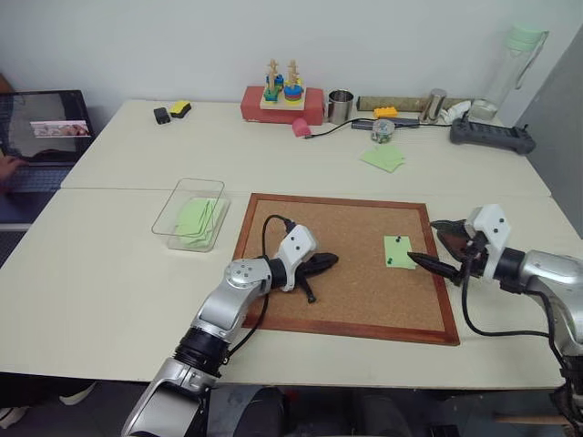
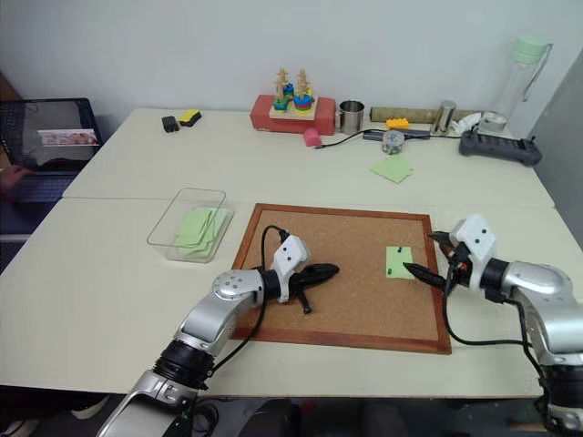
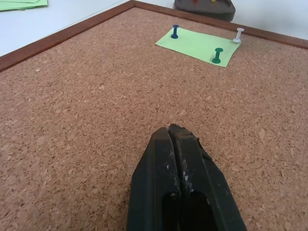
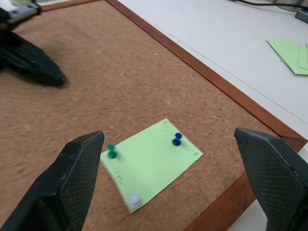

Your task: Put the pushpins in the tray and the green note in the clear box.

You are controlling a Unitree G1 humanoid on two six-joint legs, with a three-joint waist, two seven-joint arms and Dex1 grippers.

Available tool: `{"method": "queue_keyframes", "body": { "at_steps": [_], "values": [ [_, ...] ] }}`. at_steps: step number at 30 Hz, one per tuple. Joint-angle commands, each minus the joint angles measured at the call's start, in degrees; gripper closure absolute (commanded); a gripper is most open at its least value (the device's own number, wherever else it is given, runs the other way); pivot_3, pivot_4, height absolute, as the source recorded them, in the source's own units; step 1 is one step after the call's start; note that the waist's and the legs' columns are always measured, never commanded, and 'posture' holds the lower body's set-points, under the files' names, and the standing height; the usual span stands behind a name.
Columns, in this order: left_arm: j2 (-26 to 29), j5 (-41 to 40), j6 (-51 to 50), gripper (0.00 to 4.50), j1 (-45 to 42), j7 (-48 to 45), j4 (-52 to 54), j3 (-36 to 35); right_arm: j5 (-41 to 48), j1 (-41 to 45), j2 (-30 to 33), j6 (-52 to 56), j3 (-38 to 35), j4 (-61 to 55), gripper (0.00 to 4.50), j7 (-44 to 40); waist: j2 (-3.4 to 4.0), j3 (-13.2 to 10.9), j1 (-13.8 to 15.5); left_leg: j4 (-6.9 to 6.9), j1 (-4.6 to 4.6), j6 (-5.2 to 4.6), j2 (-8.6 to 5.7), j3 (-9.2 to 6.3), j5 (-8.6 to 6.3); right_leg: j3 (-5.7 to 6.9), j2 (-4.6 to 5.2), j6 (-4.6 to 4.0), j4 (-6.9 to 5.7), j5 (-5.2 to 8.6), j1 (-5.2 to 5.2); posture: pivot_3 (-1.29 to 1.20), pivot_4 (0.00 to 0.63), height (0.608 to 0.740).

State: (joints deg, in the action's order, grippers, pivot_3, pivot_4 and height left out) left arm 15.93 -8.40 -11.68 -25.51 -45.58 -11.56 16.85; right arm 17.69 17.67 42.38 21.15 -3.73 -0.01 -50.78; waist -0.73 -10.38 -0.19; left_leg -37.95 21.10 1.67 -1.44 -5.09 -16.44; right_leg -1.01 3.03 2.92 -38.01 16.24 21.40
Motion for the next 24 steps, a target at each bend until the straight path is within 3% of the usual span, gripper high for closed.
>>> {"method": "queue_keyframes", "body": {
  "at_steps": [1, 11, 16, 24],
  "values": [
    [-0.75, 1.12, 0.61, 4.5, 0.47, 0.33, -1.65, 0.17, -3.51, 4.32, -1.38, -3.68, 2.61, 6.2, 0.0, 0.17, 0.01, 0.01, 0.03, 0.0, -0.01, 0.0, 0.0, -0.01, 0.0, 0.01, 0.0, 0.0, -0.01, 0.0, 0.0, 0.0, 0.15, 0.74],
    [-0.96, 1.97, -0.24, 4.5, 1.52, 0.6, 0.06, 0.35, -8.11, 11.39, -5.4, -12.96, 5.8, 20.07, 0.0, -1.4, 0.05, 0.03, 0.01, 0.0, -0.03, 0.01, 0.0, 0.01, 0.01, -0.01, 0.0, 0.0, -0.04, -0.01, 0.0, 0.0, 0.15, 0.74],
    [-0.9, 2.26, -0.63, 4.5, 2.04, 0.74, 0.77, 0.24, -8.31, 12.03, -5.85, -15.12, 5.53, 22.33, 0.8, -1.94, 0.06, 0.03, -0.04, 0.0, -0.04, 0.01, 0.0, 0.01, 0.01, -0.01, 0.0, 0.0, -0.03, -0.01, -0.01, 0.0, 0.15, 0.74],
    [-0.75, 2.51, -1.14, 4.5, 2.16, 0.82, 1.17, 0.36, -8.27, 11.26, -5.72, -16.15, 5.1, 22.94, 2.6, -3.02, 0.07, 0.04, -0.13, 0.01, -0.04, 0.01, 0.01, 0.02, 0.01, -0.01, 0.0, 0.0, -0.04, -0.01, 0.0, 0.0, 0.15, 0.74]
  ]
}}
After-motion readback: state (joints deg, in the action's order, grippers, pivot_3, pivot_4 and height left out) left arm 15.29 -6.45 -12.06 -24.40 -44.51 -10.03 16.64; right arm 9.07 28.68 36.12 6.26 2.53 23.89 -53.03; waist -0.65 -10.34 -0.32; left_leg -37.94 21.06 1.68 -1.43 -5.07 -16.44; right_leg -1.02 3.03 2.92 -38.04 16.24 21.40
